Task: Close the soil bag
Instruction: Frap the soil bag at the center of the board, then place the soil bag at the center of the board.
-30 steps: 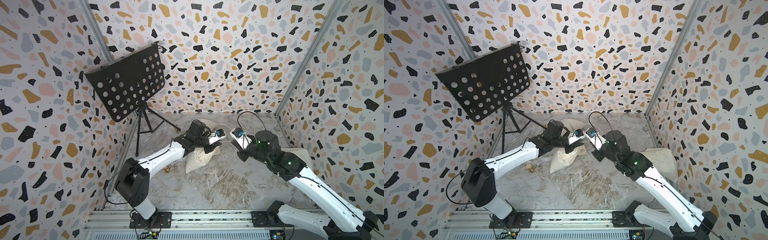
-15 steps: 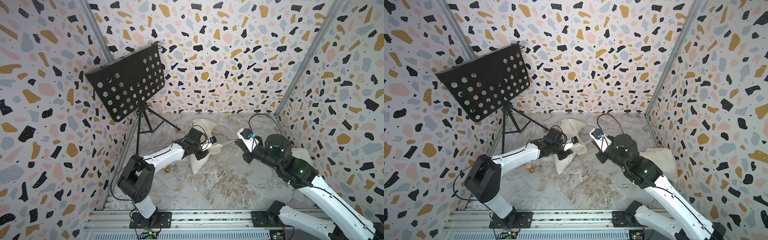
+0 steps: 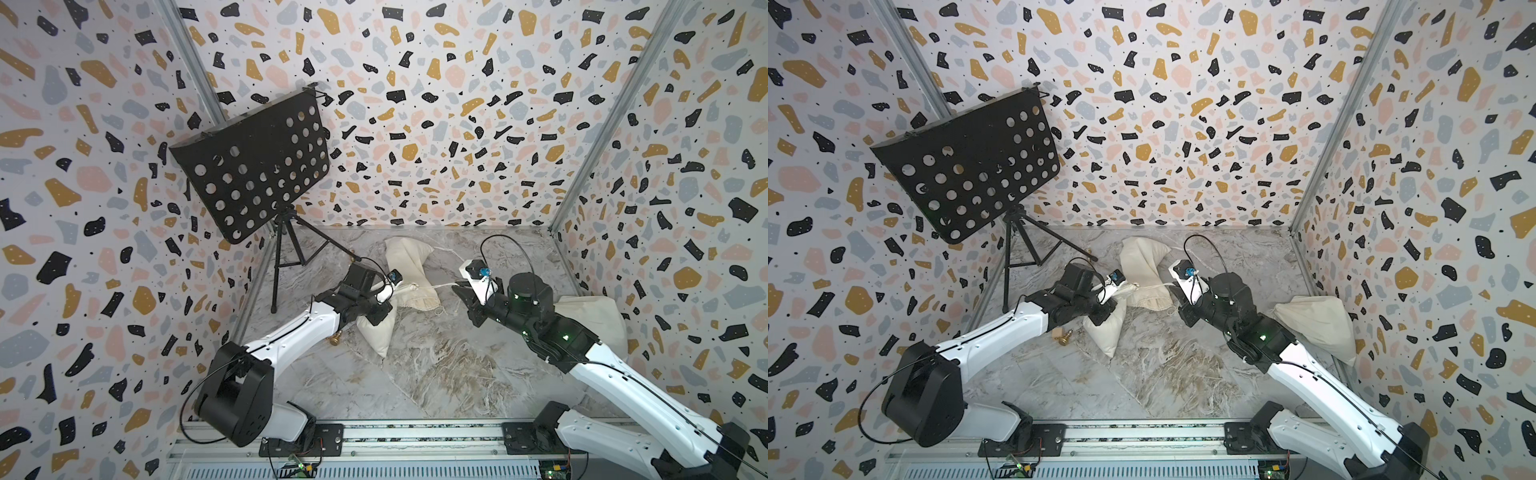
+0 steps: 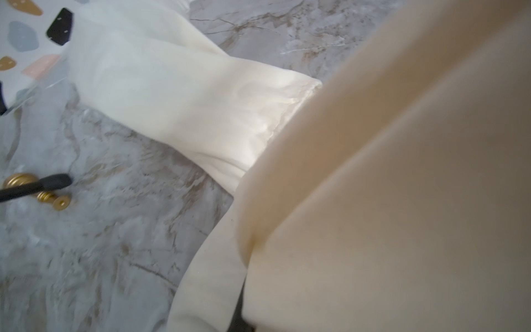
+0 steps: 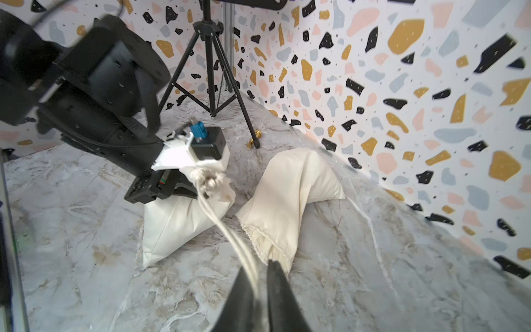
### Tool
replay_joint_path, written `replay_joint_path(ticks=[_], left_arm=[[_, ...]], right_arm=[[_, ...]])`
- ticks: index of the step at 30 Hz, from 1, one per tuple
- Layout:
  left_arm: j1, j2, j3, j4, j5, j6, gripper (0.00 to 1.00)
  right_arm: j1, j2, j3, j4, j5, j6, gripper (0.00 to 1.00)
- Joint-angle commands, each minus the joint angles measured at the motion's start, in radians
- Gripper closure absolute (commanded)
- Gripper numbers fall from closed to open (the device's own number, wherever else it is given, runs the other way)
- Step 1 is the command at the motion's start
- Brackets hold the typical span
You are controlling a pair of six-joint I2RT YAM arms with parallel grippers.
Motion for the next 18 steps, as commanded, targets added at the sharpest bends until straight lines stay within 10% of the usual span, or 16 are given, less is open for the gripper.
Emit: replay_joint_path(ticks=[1,9,18], left_arm=[[0.003,-0.098,0.029,0.085,-0.127,-0.147,1.00],[0.077,-0.135,0.128,0.045,-0.467,-0.305,1.00],[0.174,0.115,0.280,0.163,-0.537,-0.283,1.00]], right_arm=[[-0.004,0.062,-0.039,0.097,-0.053,0.050,0.63],[-0.004,0.105,-0.134,0.169,-0.006,0.077,0.16],[-0.006,0.141,-0.150,0.171,0.158,0.088,0.02]])
